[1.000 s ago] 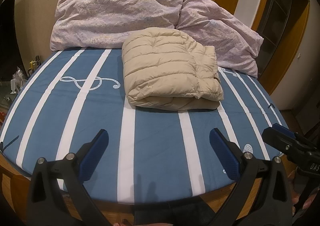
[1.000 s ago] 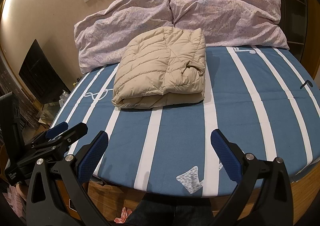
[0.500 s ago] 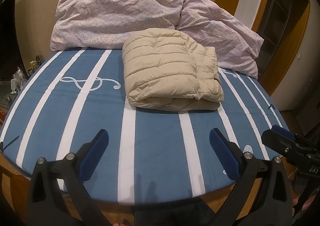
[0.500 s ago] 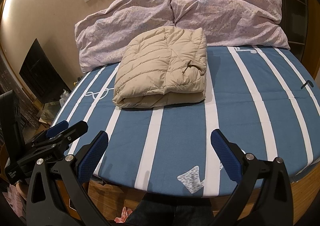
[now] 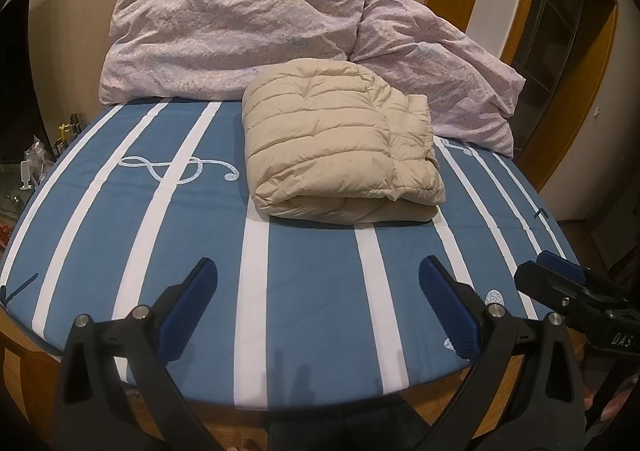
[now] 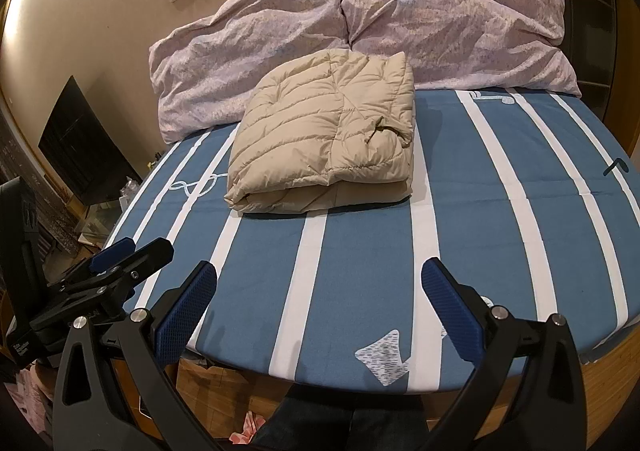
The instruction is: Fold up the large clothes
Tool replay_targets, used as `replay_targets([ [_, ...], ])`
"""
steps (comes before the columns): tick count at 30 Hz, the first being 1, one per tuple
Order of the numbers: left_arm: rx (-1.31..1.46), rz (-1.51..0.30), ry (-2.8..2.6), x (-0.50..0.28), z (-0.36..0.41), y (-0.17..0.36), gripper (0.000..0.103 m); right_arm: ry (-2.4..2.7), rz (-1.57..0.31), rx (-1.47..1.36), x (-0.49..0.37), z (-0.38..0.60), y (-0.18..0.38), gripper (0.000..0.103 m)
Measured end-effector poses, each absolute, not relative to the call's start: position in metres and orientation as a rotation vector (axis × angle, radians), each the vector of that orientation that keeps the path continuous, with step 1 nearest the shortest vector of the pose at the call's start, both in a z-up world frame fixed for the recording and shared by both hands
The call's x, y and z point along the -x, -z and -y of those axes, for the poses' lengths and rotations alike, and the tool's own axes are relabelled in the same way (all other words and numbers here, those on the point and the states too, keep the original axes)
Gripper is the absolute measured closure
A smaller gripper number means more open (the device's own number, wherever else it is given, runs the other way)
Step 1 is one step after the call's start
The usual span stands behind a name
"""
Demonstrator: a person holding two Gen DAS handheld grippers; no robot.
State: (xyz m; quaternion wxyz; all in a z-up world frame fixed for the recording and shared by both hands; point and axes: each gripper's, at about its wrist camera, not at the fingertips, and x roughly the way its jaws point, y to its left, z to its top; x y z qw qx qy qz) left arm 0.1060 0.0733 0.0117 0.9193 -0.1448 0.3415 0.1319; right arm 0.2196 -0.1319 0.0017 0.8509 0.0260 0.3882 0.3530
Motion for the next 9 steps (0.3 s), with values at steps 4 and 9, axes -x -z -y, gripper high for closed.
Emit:
replay_targets([
  [4, 0.297, -0.702, -0.269, -0.1071, -0.071, -0.0135, 0.003, -0.744, -0.819, -0.055, -0.2209, 0.1328, -0.0023, 0.001],
  [9, 0.296, -0.702, -0.268, -0.1069, -0.0713, -0.013, 0.003, -0.745, -0.819, -0.055, -0.2209, 0.1328, -0.0022, 0.001],
])
